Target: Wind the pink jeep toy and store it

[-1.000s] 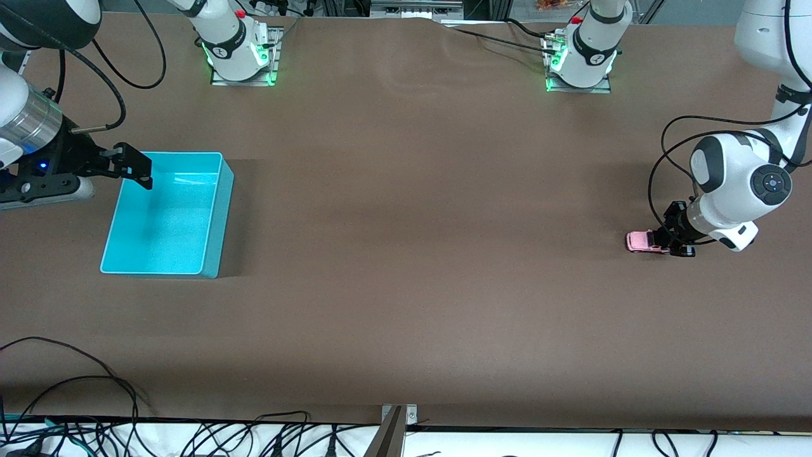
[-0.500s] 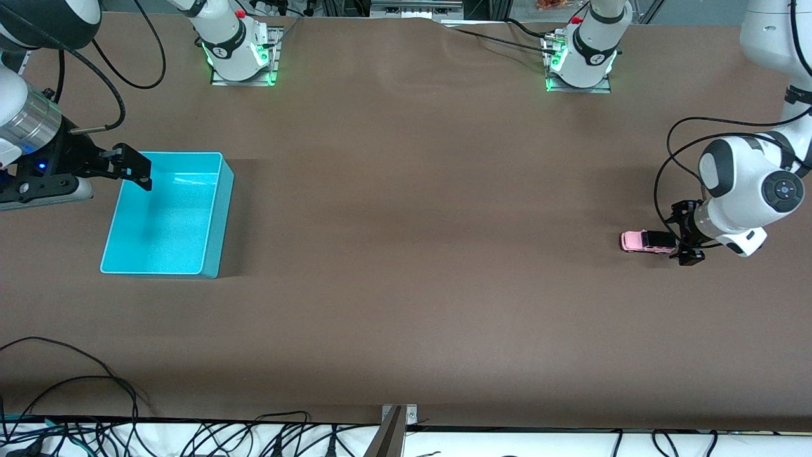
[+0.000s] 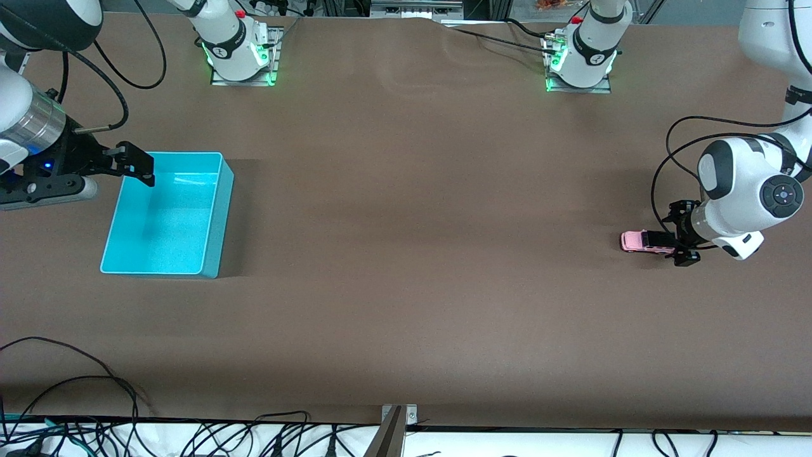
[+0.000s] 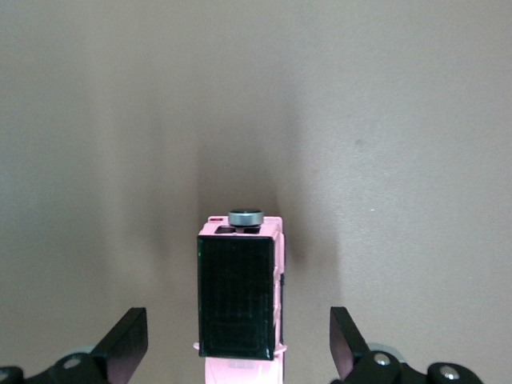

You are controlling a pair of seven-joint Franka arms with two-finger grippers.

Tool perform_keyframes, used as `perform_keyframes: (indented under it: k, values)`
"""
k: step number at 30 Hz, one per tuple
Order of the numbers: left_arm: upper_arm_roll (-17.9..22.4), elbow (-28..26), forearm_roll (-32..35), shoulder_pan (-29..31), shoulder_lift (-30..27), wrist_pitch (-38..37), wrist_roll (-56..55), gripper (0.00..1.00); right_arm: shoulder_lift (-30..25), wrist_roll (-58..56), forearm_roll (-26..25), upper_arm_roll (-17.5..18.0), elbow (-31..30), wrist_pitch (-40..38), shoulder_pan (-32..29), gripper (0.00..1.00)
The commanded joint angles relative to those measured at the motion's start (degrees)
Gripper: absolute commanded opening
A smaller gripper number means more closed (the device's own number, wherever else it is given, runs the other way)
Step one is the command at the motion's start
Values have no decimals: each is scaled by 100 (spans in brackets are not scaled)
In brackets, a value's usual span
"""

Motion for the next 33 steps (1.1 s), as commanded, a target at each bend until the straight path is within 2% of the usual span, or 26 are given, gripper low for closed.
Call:
perform_keyframes:
  k: [1, 4, 15, 19, 27, 33]
  values:
    - [-14, -146, 131, 20, 35, 162, -23, 100, -24, 39, 38, 7, -37, -51, 25, 100]
    - [-14, -226, 122, 20, 71, 346, -49, 100, -24, 39, 38, 7, -37, -51, 33, 100]
    - [-14, -226, 113, 29, 159, 373, -76, 34, -24, 39, 38, 7, -46, -60, 33, 100]
    - [-23, -165, 122, -15, 124, 321, -163, 16, -24, 48, 38, 7, -55, -60, 25, 100]
    - [-471, -50, 131, -76, 71, 303, -953, 15, 10, 39, 38, 7, -55, -51, 25, 100]
    - [-1016, -68, 210, -138, 79, 233, -1640, 15, 11, 39, 38, 7, -55, -51, 25, 100]
